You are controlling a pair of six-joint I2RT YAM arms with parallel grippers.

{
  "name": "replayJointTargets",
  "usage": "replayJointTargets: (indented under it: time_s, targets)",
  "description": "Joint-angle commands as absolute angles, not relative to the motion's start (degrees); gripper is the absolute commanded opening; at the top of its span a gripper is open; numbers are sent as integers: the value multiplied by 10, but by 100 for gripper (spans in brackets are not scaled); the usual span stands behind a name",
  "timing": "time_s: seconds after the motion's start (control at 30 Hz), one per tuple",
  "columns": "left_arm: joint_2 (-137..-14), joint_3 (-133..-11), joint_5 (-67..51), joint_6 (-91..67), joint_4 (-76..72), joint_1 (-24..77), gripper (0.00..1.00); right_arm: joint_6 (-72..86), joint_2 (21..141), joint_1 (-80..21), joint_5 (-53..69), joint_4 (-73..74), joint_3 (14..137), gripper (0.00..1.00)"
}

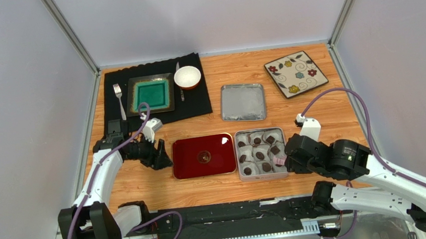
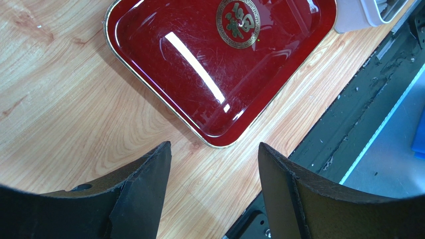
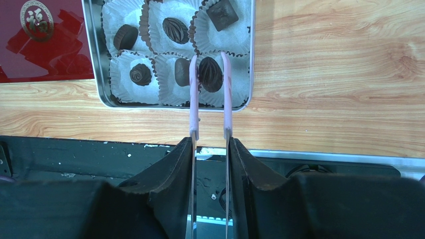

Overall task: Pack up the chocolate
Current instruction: Place the fake chocolate in the packing box.

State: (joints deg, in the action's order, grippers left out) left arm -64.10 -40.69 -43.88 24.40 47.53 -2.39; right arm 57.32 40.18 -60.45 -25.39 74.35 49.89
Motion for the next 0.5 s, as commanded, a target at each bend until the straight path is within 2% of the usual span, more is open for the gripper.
replayJointTargets:
  time_s: [0.0,0.33,0.4,0.47]
  targets:
    - [-634,-423,-452,257,480,-28,73,568,403,-604,-265,741,514,34]
    - [-635,-424,-457,254,481,-27,73,577,383,-605,-284,758,515,34]
    - [-635,-424,-458,254,481,-27,73,588,379,-604,-303,774,526,28]
    - [-634,-425,-457,255,482,-28,73,605,375,-604,-347,783,531,11]
